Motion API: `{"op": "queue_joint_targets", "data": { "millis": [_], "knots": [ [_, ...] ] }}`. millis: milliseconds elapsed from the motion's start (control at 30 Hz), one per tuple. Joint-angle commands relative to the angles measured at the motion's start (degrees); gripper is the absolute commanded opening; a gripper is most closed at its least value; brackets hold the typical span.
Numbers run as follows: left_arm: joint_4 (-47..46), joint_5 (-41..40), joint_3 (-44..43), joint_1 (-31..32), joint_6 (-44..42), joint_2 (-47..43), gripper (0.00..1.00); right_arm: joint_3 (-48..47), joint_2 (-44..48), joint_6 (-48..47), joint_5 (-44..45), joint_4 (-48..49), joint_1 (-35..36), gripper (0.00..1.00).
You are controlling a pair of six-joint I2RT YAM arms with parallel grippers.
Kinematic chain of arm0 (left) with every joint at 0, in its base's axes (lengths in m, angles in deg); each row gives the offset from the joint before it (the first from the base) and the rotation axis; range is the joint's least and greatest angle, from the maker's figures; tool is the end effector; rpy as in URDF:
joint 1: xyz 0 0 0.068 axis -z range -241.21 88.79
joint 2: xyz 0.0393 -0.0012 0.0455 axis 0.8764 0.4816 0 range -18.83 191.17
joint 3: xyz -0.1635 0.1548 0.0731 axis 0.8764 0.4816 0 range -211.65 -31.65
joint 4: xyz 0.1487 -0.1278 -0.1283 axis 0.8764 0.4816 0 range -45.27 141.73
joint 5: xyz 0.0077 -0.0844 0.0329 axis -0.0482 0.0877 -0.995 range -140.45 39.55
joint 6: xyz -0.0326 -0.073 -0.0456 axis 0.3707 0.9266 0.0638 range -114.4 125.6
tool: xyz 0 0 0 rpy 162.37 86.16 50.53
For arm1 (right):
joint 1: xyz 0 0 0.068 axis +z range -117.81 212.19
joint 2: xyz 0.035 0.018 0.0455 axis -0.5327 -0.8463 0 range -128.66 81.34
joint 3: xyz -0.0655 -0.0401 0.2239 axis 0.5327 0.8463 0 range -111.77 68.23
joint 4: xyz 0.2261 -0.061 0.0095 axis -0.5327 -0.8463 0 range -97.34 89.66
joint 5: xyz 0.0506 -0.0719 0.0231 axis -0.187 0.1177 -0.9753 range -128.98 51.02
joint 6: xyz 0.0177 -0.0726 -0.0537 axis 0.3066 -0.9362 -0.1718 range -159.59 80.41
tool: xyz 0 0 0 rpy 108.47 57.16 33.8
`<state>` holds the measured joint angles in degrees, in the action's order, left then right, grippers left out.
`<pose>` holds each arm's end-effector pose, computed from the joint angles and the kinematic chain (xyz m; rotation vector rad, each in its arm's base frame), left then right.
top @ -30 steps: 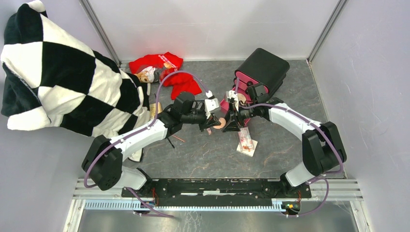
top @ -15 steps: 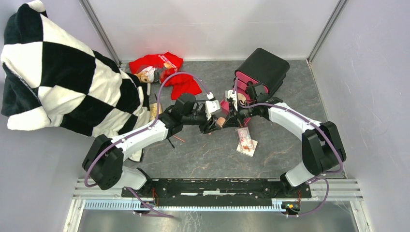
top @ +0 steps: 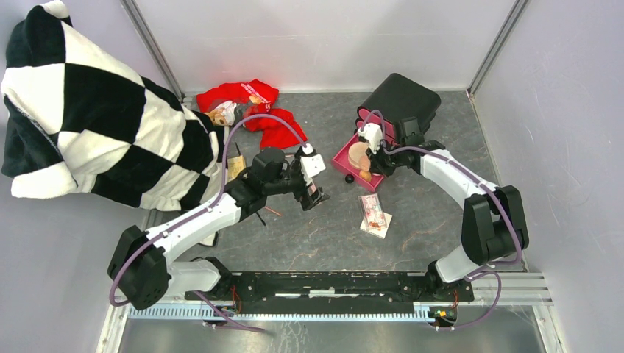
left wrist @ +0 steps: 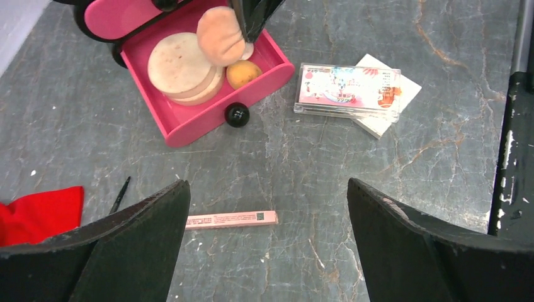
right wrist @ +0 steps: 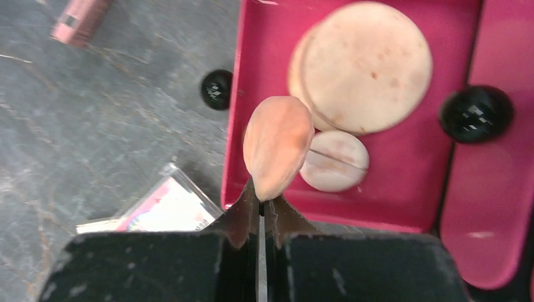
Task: Organize the makeup
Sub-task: Place the makeup tool in the drawer.
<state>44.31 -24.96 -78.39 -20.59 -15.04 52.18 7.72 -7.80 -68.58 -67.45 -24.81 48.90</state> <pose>0.2072 -0.2246 0.2336 1.2619 1.5578 -0.6659 0.2980 0.1305 0.1719 -1.1215 2.1370 0.5207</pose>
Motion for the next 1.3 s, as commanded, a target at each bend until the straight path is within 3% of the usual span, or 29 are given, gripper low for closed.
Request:
{"op": "queue_joint_targets", "data": {
  "millis": [0,433,567,867,1267],
  "knots": [
    [-0.9,-3.3,1.5,0.1,-3.6,-2.9,1.00,-3.2,-1.3,-1.7,12.7,-2.2,-0.6,0.00],
    [0.1,-4.9,3.0,0.1,-5.8,-5.7,1.00,-8.6,-9.1,-2.4,12.6,-7.0,-1.6,0.02],
    [1.5,-5.2,3.1,0.1,-6.2,-5.8,1.00,-9.5,-10.5,-2.5,12.7,-7.7,-1.5,0.10],
    [3.3,-7.9,3.6,0.1,-8.2,-6.4,1.00,-10.9,-10.0,-2.4,14.4,-8.1,-1.5,0.41],
    [10.2,-19.1,3.7,-0.8,-10.8,-6.4,1.00,-11.9,-4.9,-1.9,12.6,-9.2,-1.5,0.52]
  ]
}}
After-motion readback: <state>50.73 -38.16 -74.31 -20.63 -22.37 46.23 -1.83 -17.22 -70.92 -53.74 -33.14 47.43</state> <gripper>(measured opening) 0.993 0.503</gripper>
